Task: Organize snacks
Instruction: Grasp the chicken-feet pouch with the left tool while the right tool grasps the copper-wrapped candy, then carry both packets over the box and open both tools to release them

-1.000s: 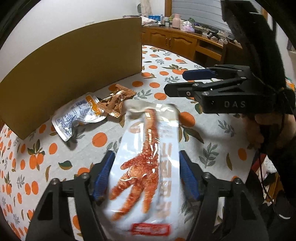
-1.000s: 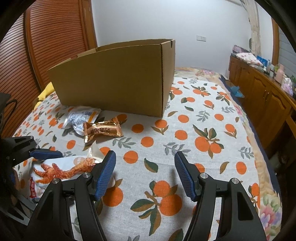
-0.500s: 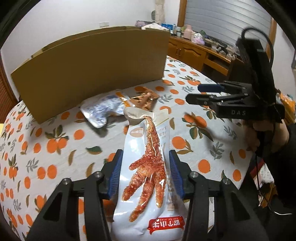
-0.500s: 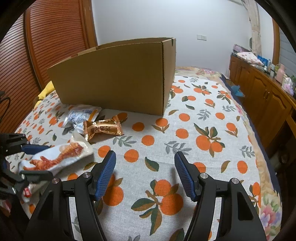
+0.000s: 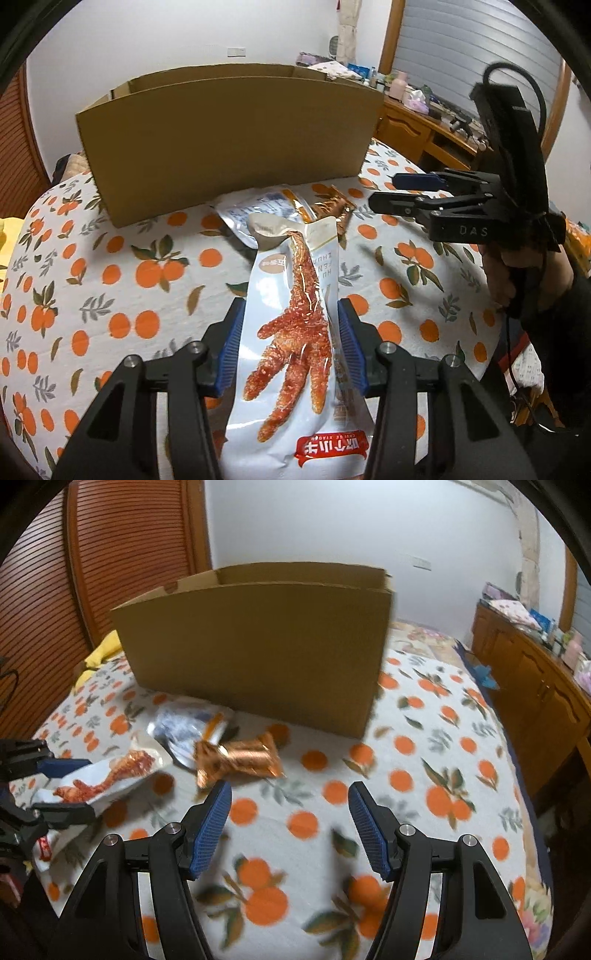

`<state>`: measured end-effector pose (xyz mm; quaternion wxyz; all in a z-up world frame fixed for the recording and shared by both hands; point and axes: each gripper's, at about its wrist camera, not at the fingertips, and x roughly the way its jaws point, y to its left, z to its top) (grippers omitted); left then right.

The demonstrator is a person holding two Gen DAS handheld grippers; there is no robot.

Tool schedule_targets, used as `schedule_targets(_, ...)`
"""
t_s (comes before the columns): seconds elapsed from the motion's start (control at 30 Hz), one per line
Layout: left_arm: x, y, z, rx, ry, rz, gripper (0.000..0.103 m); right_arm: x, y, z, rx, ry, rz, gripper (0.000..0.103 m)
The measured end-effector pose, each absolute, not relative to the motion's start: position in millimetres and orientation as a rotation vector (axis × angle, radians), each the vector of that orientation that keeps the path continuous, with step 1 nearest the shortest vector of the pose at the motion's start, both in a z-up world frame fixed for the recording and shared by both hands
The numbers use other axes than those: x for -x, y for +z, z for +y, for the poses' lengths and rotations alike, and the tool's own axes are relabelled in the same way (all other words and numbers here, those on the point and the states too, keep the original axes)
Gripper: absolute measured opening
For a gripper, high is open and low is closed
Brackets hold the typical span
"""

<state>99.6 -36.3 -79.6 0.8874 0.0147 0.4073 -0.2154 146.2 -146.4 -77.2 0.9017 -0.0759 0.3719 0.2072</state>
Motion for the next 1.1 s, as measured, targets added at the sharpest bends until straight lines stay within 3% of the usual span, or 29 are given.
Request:
schedule_targets(0.63,-102.3,-85.5,-16.4,0.007,-0.409,0.852,0.048,-186.8,-102.4,-103.1,0.226,0.532,0.892,0.067)
schedule_targets(0.9,-99.9,-79.3,-13.3,0.012,-0.407,0.832,0.048,-178.2,-97.9,-106.5,0.222,0.521,0.867,0.038)
schedule_targets(1.1,-99.0,-78.5,-12.5,0.017,-0.401,0.822,0.048,-166.6,-97.7,-107.4,0.233,0.511,0.846,0.033)
